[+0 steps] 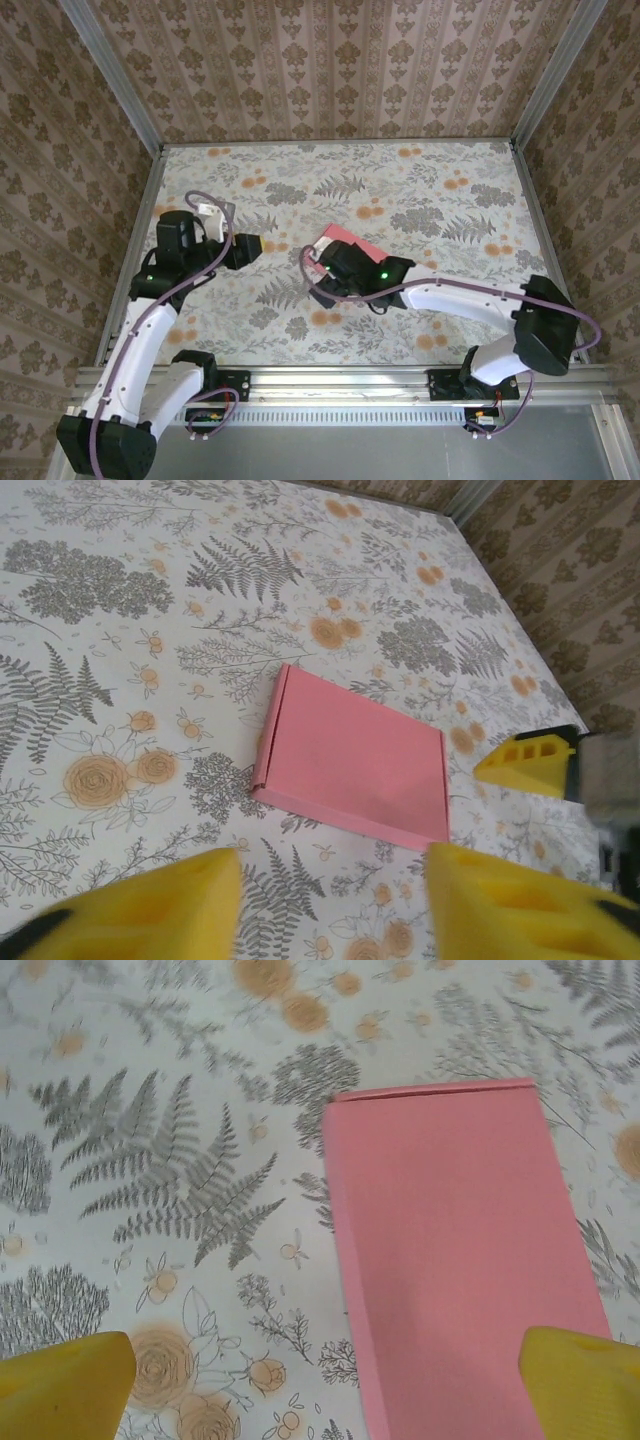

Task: Fold the paper box

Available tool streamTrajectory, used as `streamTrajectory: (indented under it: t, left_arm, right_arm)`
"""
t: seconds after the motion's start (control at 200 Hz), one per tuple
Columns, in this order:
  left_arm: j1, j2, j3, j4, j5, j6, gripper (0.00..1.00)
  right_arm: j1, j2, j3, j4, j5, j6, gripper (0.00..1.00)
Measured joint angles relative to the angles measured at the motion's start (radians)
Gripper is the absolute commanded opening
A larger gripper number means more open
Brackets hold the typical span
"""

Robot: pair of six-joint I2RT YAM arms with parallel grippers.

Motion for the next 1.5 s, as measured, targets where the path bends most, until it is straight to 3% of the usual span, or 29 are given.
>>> streamTrajectory:
  t: [0.145, 0.47, 0.75, 0.915, 1.08, 1.28, 1.505]
  left_arm:
    - [-0.028, 0.023, -0.018, 0.036, -0.093, -0.019, 1.0]
    - [-0.016, 0.123, -0.098, 0.204, -0.389, 0.065, 1.0]
    - [0.058, 0.264, -0.203, 0.448, -0.586, 0.187, 1.0]
    - [0.082, 0.363, -0.299, 0.656, -0.632, 0.267, 1.0]
    - [0.087, 0.507, -0.337, 0.867, -0.641, 0.319, 1.0]
    - [0.103, 0.608, -0.322, 1.001, -0.65, 0.377, 1.0]
    - [0.222, 0.693, -0.38, 1.235, -0.6, 0.361, 1.0]
  right_arm:
    - [-0.075, -0.101, -0.055, 0.021, 0.045, 0.097, 1.0]
    - [-0.269, -0.301, -0.243, 0.175, 0.203, 0.138, 1.0]
    - [-0.638, -0.41, -0.439, 0.352, 0.203, 0.111, 1.0]
    - [-0.77, -0.406, -0.505, 0.439, 0.163, 0.054, 1.0]
    - [-0.836, -0.359, -0.55, 0.554, 0.143, 0.025, 1.0]
    - [-0.847, -0.28, -0.588, 0.704, 0.136, -0.014, 1.0]
    - [-0.854, -0.189, -0.621, 0.883, 0.124, -0.055, 1.0]
